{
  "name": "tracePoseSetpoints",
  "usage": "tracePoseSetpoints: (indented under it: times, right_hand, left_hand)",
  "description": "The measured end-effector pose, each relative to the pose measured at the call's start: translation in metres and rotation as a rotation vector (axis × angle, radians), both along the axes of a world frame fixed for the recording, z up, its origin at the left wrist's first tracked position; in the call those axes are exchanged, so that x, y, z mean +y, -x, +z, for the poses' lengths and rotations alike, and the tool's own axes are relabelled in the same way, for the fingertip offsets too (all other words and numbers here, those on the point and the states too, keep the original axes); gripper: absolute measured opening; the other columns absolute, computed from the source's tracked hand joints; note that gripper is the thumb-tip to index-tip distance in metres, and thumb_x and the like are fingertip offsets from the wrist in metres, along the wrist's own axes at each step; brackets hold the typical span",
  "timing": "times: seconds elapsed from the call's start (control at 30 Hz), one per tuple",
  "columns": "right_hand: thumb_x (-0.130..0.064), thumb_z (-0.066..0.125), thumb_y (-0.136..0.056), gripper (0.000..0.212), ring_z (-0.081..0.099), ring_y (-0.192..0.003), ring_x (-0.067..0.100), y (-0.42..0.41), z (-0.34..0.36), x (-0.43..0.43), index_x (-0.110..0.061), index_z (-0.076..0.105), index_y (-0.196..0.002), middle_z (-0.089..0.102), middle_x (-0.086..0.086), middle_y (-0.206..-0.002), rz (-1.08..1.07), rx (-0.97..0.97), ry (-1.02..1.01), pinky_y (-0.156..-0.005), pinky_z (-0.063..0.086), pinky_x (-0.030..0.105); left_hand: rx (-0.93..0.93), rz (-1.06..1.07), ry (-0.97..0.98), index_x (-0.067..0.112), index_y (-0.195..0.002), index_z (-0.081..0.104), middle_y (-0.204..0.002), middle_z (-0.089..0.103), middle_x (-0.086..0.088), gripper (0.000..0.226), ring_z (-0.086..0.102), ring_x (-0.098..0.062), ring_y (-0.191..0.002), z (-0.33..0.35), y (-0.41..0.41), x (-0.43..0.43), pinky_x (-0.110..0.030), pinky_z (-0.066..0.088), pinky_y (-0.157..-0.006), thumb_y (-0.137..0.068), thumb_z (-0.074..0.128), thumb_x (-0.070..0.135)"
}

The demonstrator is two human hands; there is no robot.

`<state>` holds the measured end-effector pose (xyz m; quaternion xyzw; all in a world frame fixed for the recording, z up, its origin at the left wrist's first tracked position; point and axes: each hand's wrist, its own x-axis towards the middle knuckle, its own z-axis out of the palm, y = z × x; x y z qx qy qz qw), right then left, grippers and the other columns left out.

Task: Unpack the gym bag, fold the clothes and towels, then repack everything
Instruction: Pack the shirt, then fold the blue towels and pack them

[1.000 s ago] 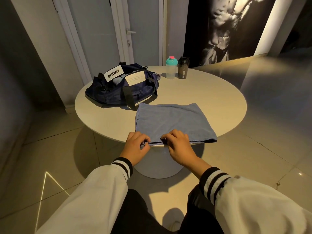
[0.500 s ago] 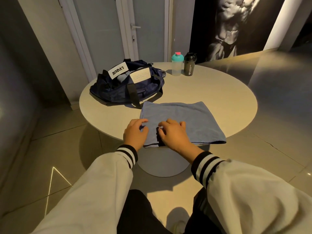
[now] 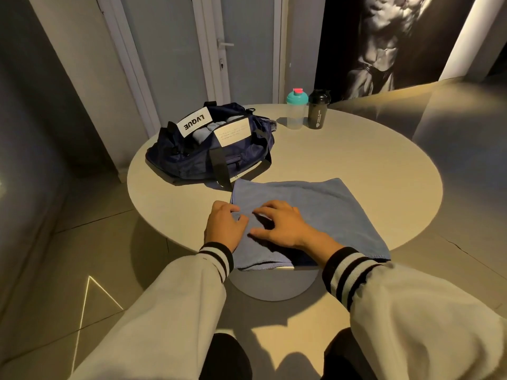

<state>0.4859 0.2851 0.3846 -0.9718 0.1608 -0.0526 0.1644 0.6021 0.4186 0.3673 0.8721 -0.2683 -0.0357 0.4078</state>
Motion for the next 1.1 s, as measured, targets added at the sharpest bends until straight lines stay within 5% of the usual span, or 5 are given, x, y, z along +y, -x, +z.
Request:
tracePoseSetpoints:
  times: [0.2,0.4,0.7,0.9,1.1]
  right_hand:
    - [-0.054,0.033,-0.102,0.063,0.011,-0.152,0.029,-0.01,-0.003,-0.03,-0.021,0.028,-0.156,0.016,0.01,-0.165,-0.341,0.047,0.005,-0.12,0.01,0.055]
    - [-0.033,0.041,-0.104,0.036,0.049,-0.12,0.035,-0.008,-0.005,-0.058,-0.017,0.061,-0.129,0.055,0.012,-0.129,-0.296,-0.117,0.001,-0.094,0.044,0.042]
    - [-0.042,0.033,-0.103,0.041,0.038,-0.12,0.029,0.004,-0.027,-0.056,-0.023,0.046,-0.137,0.046,0.003,-0.136,-0.348,-0.068,0.182,-0.094,0.033,0.045]
    - [-0.045,0.031,-0.102,0.045,0.035,-0.127,0.031,0.001,-0.026,-0.057,-0.022,0.043,-0.14,0.043,0.01,-0.139,-0.367,-0.058,0.164,-0.102,0.028,0.047]
    - [-0.062,0.013,-0.101,0.067,-0.013,-0.153,0.027,-0.005,-0.02,-0.066,-0.032,0.003,-0.16,-0.009,0.005,-0.168,-0.37,0.148,-0.041,-0.118,-0.011,0.058]
  left_hand:
    - [-0.264,-0.065,-0.078,0.024,-0.095,0.067,-0.133,0.048,0.0,0.007,0.047,-0.022,-0.124,0.012,-0.012,-0.022,-0.037,0.043,-0.106,-0.091,0.064,0.029]
    - [-0.208,-0.507,-0.437,0.026,-0.156,0.033,-0.164,0.029,-0.002,0.052,0.026,-0.022,-0.15,0.006,-0.011,-0.074,-0.04,0.018,-0.124,-0.106,0.039,0.041]
    - [-0.315,-0.512,-0.668,0.037,-0.161,0.001,-0.169,-0.008,0.006,0.061,-0.006,-0.018,-0.155,-0.009,-0.008,-0.072,-0.043,-0.005,-0.125,-0.105,0.019,0.055]
    - [-0.207,-0.483,-0.595,0.034,-0.16,0.014,-0.168,0.014,0.001,0.073,0.015,-0.026,-0.152,0.013,-0.013,-0.086,-0.047,0.012,-0.124,-0.098,0.044,0.058]
    - [-0.131,-0.493,-0.531,0.033,-0.151,0.037,-0.165,0.023,0.003,0.053,0.022,-0.023,-0.15,0.016,-0.021,-0.109,-0.044,0.017,-0.123,-0.101,0.043,0.051]
